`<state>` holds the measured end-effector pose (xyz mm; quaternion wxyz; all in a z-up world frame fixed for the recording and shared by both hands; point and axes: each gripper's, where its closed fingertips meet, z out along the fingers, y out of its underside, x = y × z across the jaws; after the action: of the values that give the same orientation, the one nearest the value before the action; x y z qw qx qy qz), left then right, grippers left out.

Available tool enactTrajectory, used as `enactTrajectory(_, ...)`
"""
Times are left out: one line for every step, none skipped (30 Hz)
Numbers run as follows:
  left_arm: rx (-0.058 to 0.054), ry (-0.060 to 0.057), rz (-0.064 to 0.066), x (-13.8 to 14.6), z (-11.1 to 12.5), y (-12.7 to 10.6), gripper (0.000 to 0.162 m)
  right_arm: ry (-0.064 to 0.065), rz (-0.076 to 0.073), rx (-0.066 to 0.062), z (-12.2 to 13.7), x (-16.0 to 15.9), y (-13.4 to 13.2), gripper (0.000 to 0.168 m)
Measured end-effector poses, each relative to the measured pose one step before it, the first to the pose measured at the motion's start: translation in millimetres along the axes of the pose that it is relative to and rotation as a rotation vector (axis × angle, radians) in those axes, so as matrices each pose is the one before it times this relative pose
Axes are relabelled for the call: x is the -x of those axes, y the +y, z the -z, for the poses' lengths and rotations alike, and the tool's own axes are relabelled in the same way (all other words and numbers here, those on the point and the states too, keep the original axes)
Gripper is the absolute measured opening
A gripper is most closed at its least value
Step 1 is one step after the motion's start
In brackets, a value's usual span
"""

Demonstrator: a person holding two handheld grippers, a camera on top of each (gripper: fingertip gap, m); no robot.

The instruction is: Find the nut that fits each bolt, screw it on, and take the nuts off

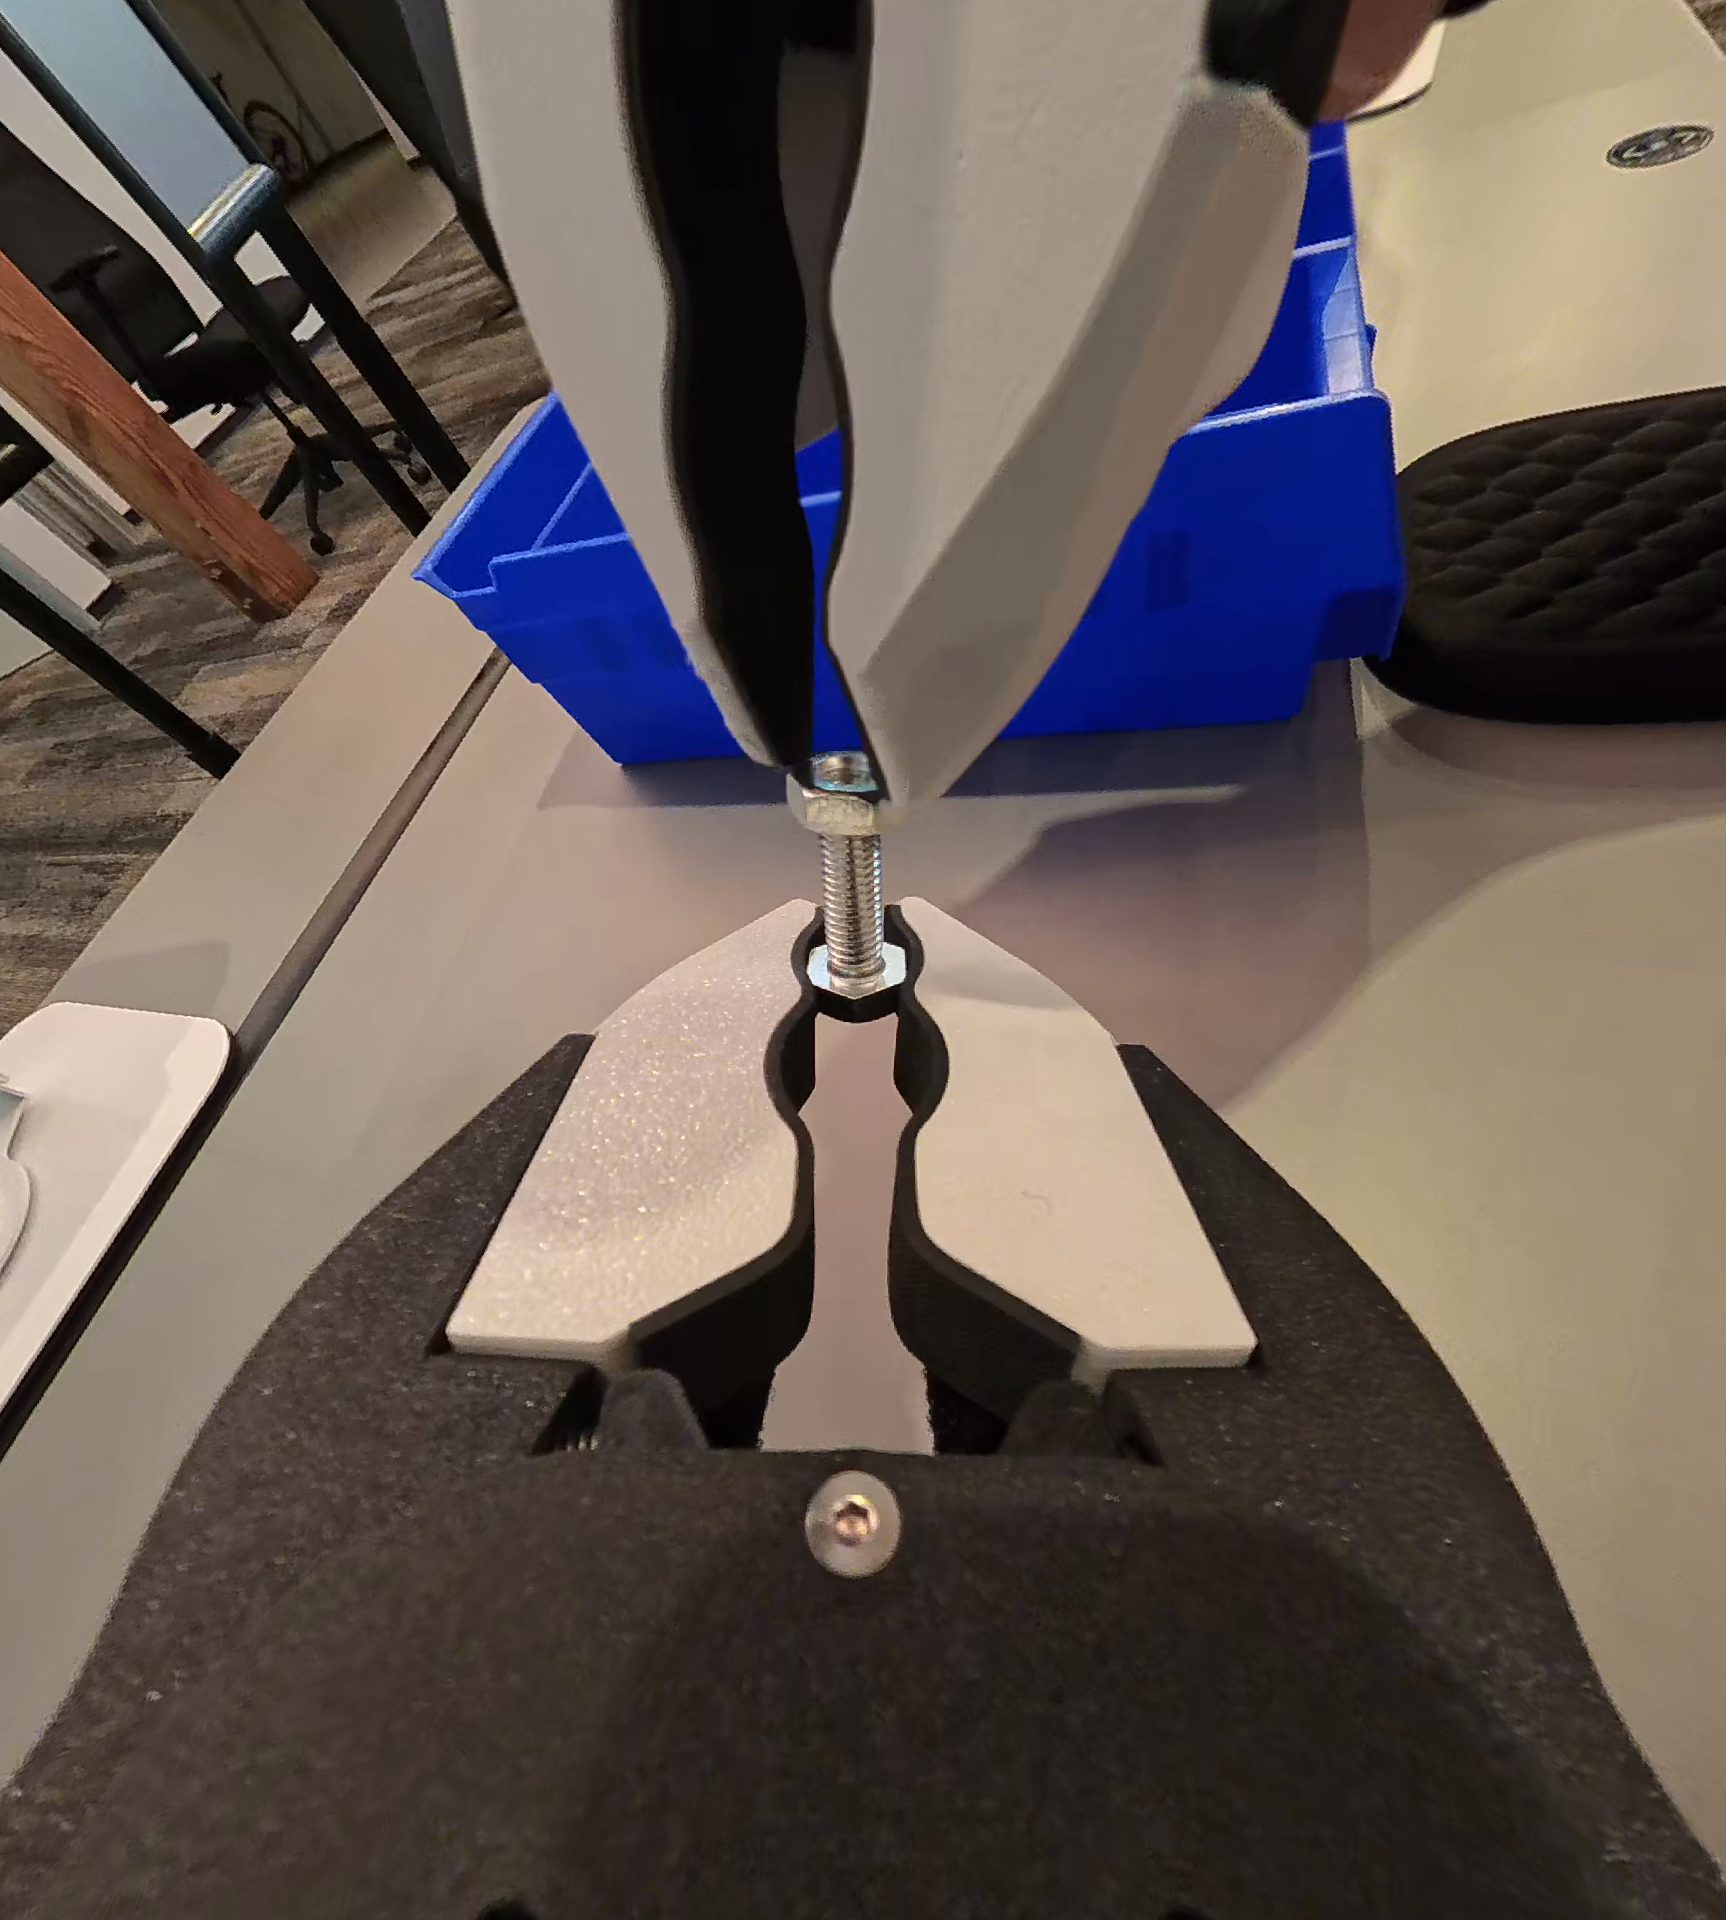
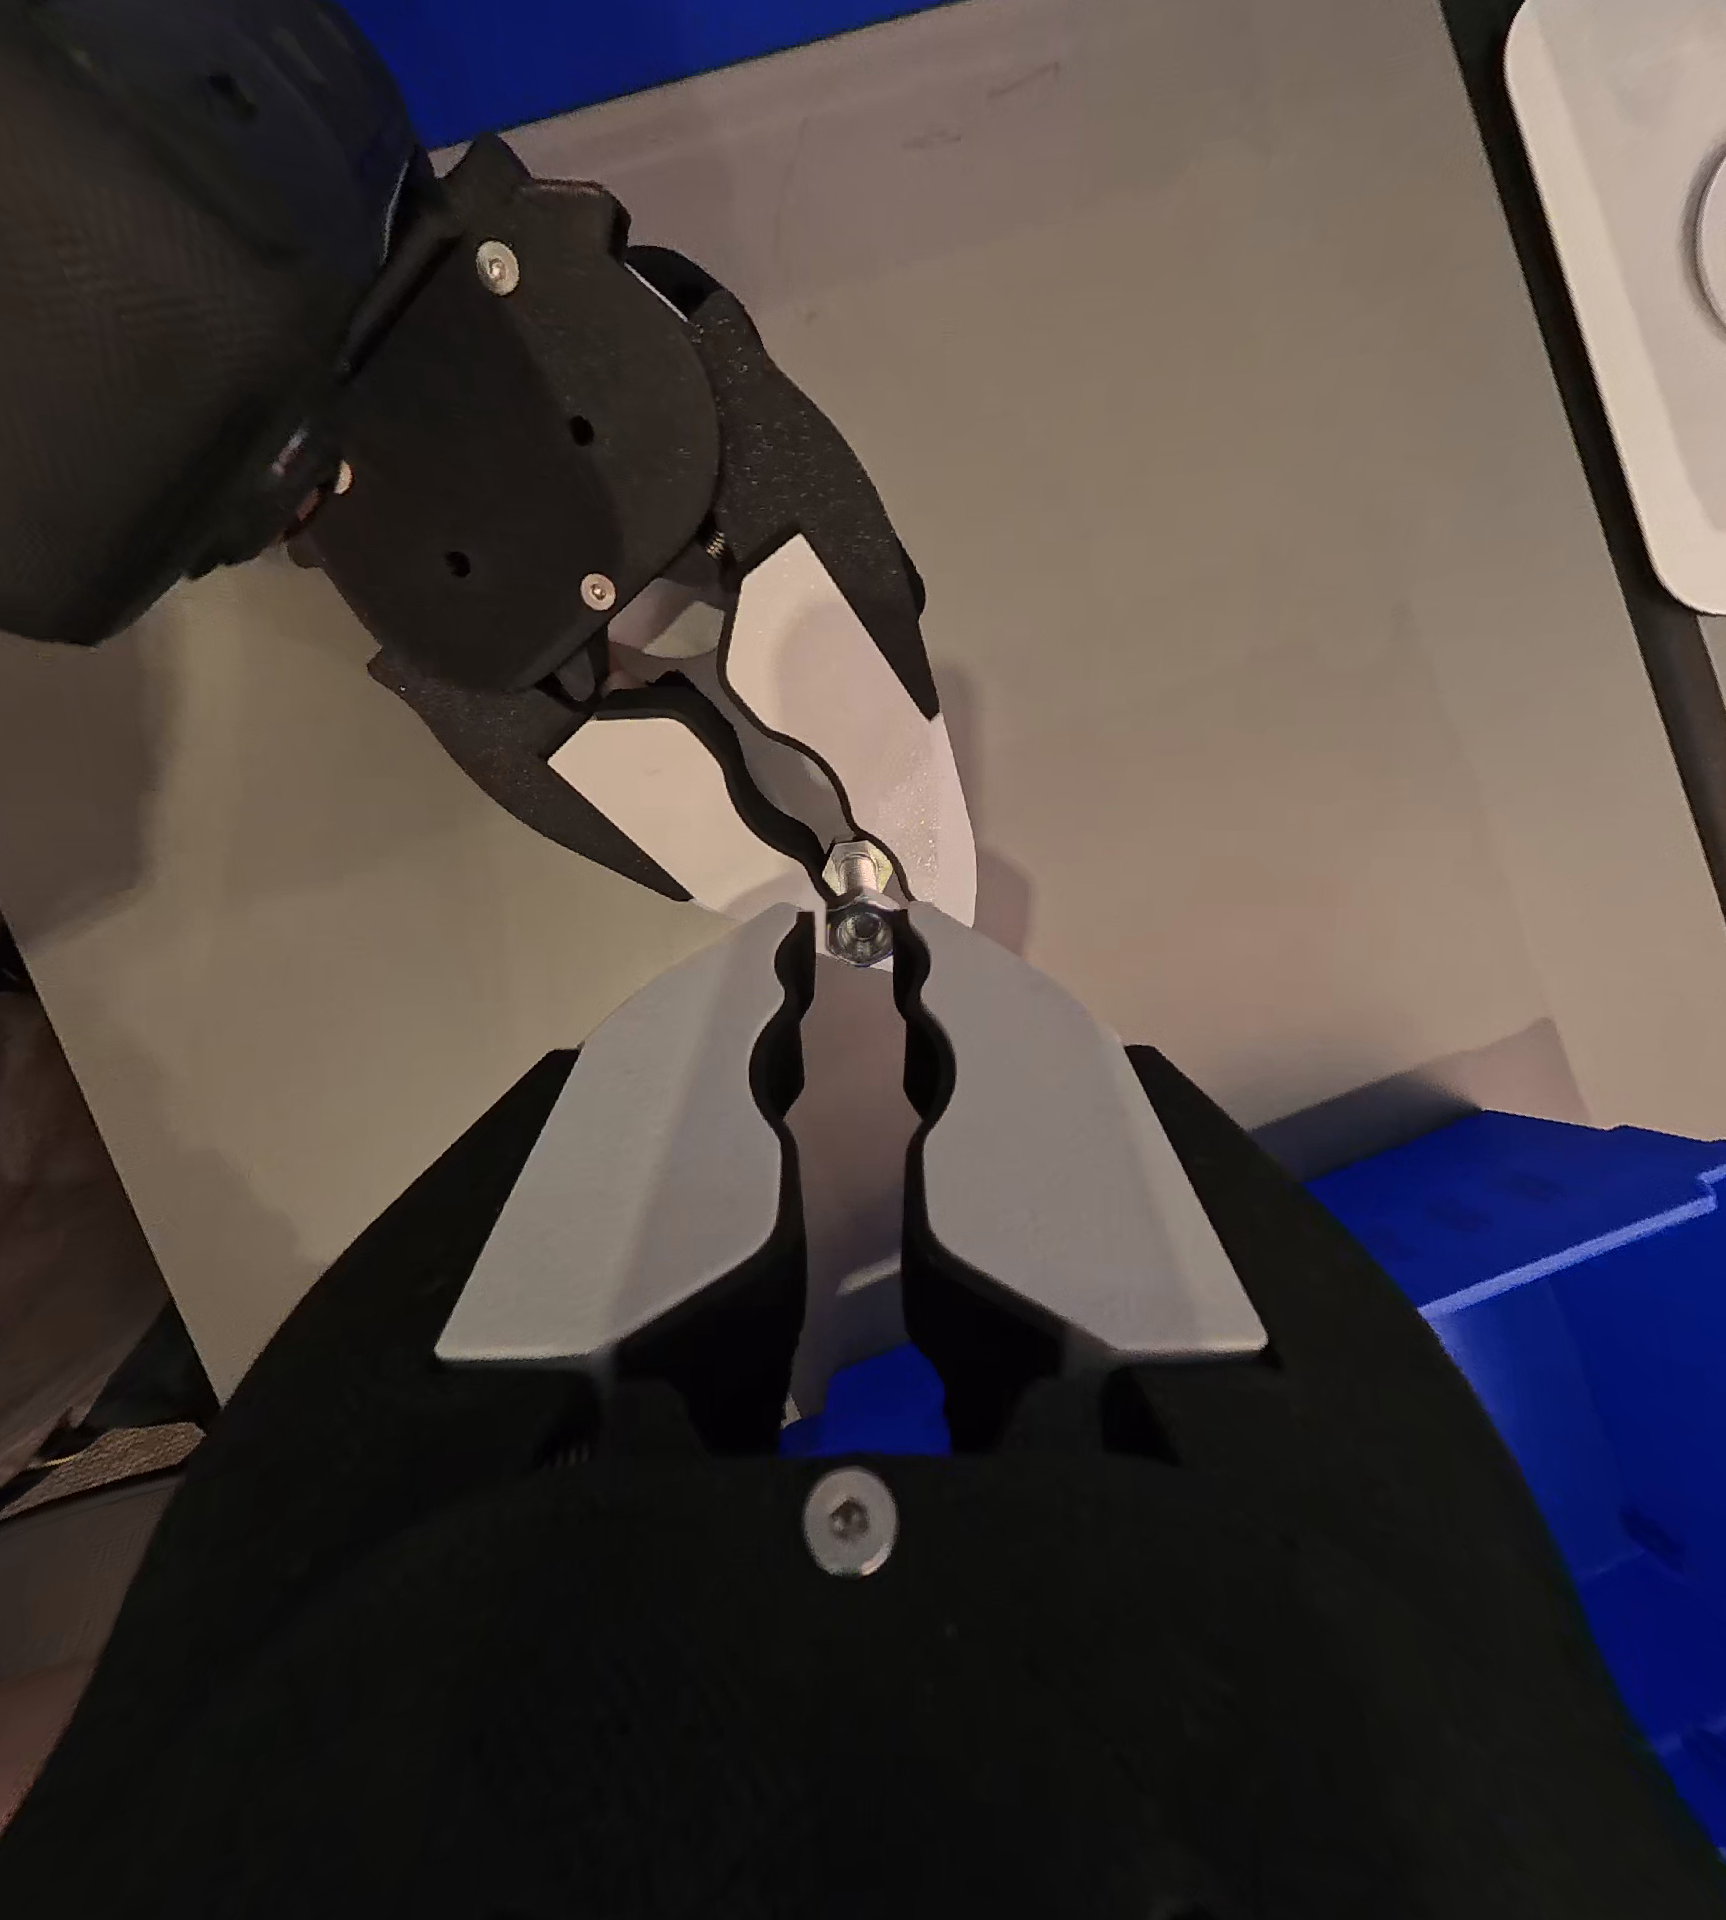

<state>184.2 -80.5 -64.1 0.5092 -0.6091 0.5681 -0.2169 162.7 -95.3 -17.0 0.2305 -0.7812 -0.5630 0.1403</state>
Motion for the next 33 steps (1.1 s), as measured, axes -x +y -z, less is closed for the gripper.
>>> enactTrajectory(-0.0041, 0.0028, 0.0053, -0.18, 0.21, -0.68, 0.010, 0.0016, 0.0029, -0.0009, 0.65, 0.12, 0.06, 0.016)
enactTrajectory(-0.0081, 0.0013, 0.0057, 0.20, 0.51, -1.10, 0.010, 0.0051, 0.0026, -0.0037, 0.80, -0.54, -0.49, 0.017)
enactTrajectory(-0.0080, 0.0011, 0.0074, 0.34, 0.57, -1.12, 0.010, 0.0062, 0.0018, -0.0065, 1.13, -0.73, -0.96, 0.018)
enactTrajectory(-0.0099, 0.0033, 0.0099, 0.26, 0.82, -1.44, 0.010, 0.0054, 0.0026, -0.0089, 1.57, -0.63, -1.26, 0.019)
enactTrajectory(-0.0141, 0.0015, 0.0129, 0.89, 1.06, -1.83, 0.010, 0.0047, 0.0071, -0.0137, 2.33, -0.33, -1.74, 0.020)
enactTrajectory(-0.0196, -0.0002, 0.0156, 1.53, 1.46, -2.45, 0.010, 0.0080, 0.0134, -0.0235, 3.54, -0.80, -3.19, 0.021)
enactTrajectory(-0.0292, -0.0006, 0.0154, 1.79, 2.12, -3.83, 0.010, 0.0119, 0.0188, -0.0355, 4.71, -1.08, -4.82, 0.023)
enactTrajectory(-0.0382, 0.0017, 0.0156, 1.84, 2.74, -5.11, 0.010, 0.0092, 0.0215, -0.0481, 5.71, -0.87, -6.71, 0.024)
enactTrajectory(-0.0411, 0.0020, 0.0184, 2.05, 3.39, -6.04, 0.010, 0.0014, 0.0251, -0.0625, 5.95, 0.09, -8.97, 0.027)
enactTrajectory(-0.0449, 0.0092, 0.0209, 1.43, 3.91, -7.09, 0.010, -0.0057, 0.0351, -0.0775, 5.47, 1.33, -11.47, 0.032)
enactTrajectory(-0.0466, 0.0166, 0.0221, 0.45, 4.33, -8.32, 0.010, -0.0068, 0.0437, -0.0883, 4.24, 1.66, -13.04, 0.037)
enactTrajectory(-0.0494, 0.0163, 0.0201, 0.34, 4.63, -9.47, 0.010, -0.0017, 0.0423, -0.0881, 3.02, 0.95, -13.05, 0.041)
enactTrajectory(-0.0502, 0.0159, 0.0184, 0.12, 4.78, -10.24, 0.010, -0.0024, 0.0340, -0.0763, 1.79, 0.96, -11.29, 0.043)
enactTrajectory(-0.0407, 0.0148, 0.0186, 0.14, 4.41, -9.59, 0.010, -0.0066, 0.0213, -0.0585, 0.75, 1.09, -8.74, 0.043)
enactTrajectory(-0.0317, 0.0116, 0.0153, 0.25, 3.92, -8.69, 0.009, -0.0086, 0.0135, -0.0455, 0.16, 1.37, -6.91, 0.043)
enactTrajectory(-0.0294, 0.0086, 0.0104, 0.29, 3.88, -8.46, 0.009, -0.0086, 0.0146, -0.0374, -0.08, 1.77, -5.55, 0.042)
enactTrajectory(-0.0246, 0.0051, 0.0103, 0.58, 3.49, -7.49, 0.009, -0.0033, 0.0143, -0.0273, -0.14, 1.02, -4.04, 0.042)
enactTrajectory(-0.0154, 0.0090, 0.0142, 0.05, 2.85, -6.14, 0.009, 0.0006, 0.0111, -0.0238, -0.08, 0.46, -3.61, 0.041)
enactTrajectory(-0.0125, 0.0132, 0.0143, -0.77, 2.36, -5.41, 0.010, -0.0030, 0.0092, -0.0323, -0.18, 0.83, -4.42, 0.040)
enactTrajectory(-0.0180, 0.0186, 0.0082, -2.06, 2.10, -5.53, 0.010, -0.0070, 0.0059, -0.0423, -0.17, 1.23, -5.48, 0.039)
enactTrajectory(-0.0169, 0.0230, 0.0030, -3.19, 1.63, -4.93, 0.010, -0.0127, -0.0027, -0.0477, -0.09, 1.29, -5.76, 0.036)
enactTrajectory(-0.0080, 0.0239, 0.0018, -3.60, 0.96, -3.56, 0.010, -0.0203, -0.0159, -0.0464, 0.08, 1.46, -4.95, 0.033)
enactTrajectory(-0.0030, 0.0179, 0.0008, -3.09, 0.42, -2.72, 0.009, -0.0263, -0.0299, -0.0364, -0.11, 1.49, -3.18, 0.032)
enactTrajectory(-0.0012, 0.0164, -0.0018, -3.30, 0.02, -2.14, 0.009, -0.0292, -0.0357, -0.0233, -0.21, 1.19, -1.16, 0.033)
enactTrajectory(-0.0033, 0.0217, -0.0015, -4.22, -0.30, -2.21, 0.010, -0.0243, -0.0248, -0.0185, 0.00, 0.95, -0.57, 0.033)
enactTrajectory(-0.0033, 0.0208, 0.0026, -4.22, -0.61, -1.96, 0.010, -0.0193, -0.0073, -0.0179, 0.04, 1.21, -0.50, 0.032)
enactTrajectory(-0.0027, 0.0185, 0.0021, -3.92, -0.89, -1.73, 0.010, -0.0201, 0.0016, -0.0122, -0.06, 2.13, -0.31, 0.032)
enactTrajectory(-0.0004, 0.0189, 0.0027, -3.81, -1.05, -1.29, 0.010, -0.0233, 0.0012, -0.0063, -0.19, 3.11, -0.01, 0.032)
enactTrajectory(0.0016, 0.0229, 0.0061, -4.17, -1.18, -0.76, 0.010, -0.0255, -0.0024, -0.0041, -0.59, 3.65, -0.20, 0.033)
enactTrajectory(0.0043, 0.0294, 0.0072, -4.97, -1.28, -0.37, 0.010, -0.0183, -0.0036, -0.0064, -0.43, 2.64, -0.83, 0.033)
enactTrajectory(0.0050, 0.0217, 0.0006, -4.06, -1.08, -0.12, 0.010, -0.0103, -0.0057, -0.0098, -0.13, 1.45, -1.48, 0.032)
enactTrajectory(0.0047, 0.0149, -0.0064, -3.16, -1.04, 0.11, 0.010, -0.0119, -0.0110, -0.0095, -0.04, 1.35, -1.33, 0.032)
enactTrajectory(0.0081, 0.0157, -0.0029, -2.98, -0.97, 0.57, 0.010, -0.0129, -0.0136, -0.0062, 0.14, 1.29, -0.78, 0.032)
